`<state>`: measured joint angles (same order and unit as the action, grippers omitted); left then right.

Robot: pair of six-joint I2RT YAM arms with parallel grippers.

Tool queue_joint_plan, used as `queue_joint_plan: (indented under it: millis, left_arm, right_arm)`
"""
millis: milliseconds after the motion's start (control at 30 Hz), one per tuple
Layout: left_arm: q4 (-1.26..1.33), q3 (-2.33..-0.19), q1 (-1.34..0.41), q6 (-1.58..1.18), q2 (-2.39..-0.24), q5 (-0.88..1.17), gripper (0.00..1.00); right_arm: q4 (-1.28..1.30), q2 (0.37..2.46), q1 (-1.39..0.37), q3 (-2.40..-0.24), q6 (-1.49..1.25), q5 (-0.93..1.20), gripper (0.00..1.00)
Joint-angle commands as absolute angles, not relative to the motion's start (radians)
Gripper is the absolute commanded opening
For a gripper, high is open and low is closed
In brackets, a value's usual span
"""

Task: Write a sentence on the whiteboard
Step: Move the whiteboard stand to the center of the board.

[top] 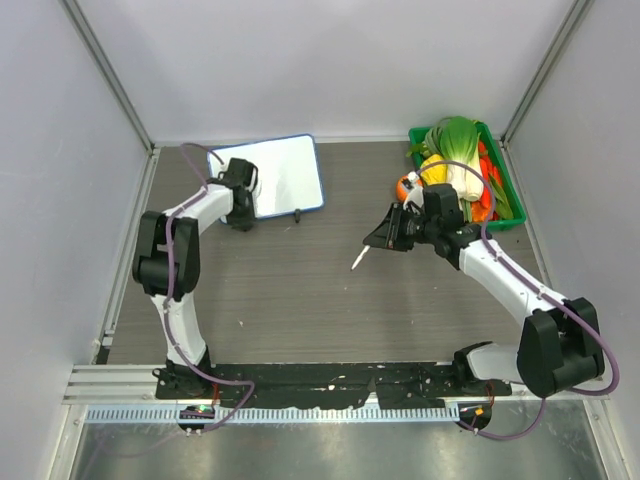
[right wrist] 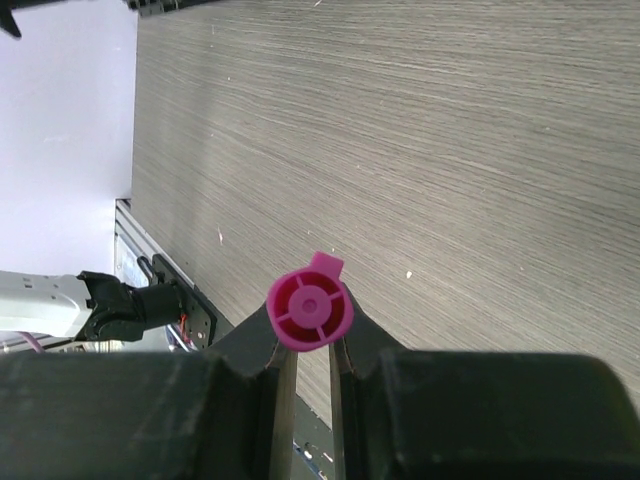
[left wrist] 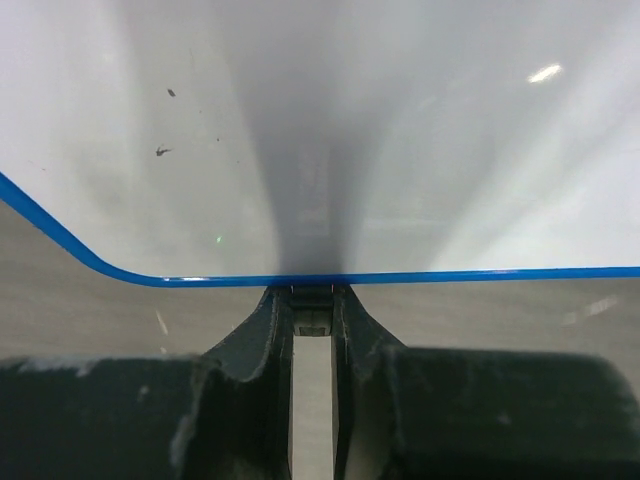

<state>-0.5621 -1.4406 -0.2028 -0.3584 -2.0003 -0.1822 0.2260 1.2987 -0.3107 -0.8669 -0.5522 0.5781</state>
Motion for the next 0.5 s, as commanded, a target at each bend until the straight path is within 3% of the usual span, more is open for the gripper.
queue_joint_plan:
  millis: [0, 467]
  left_arm:
    - [-0.557, -1.324, -0.267, -0.439, -1.840, -0.169, 0.00]
    - [-0.526, -1.003, -0.603, -0.773, -1.608, -0.232, 0.00]
  right_arm:
    - [0.195, 1.243, -0.307, -0.856, -0.561, 0.597, 0.01]
    - [0.210, 1.129, -0.307, -0.802, -0.574, 0.578, 0.01]
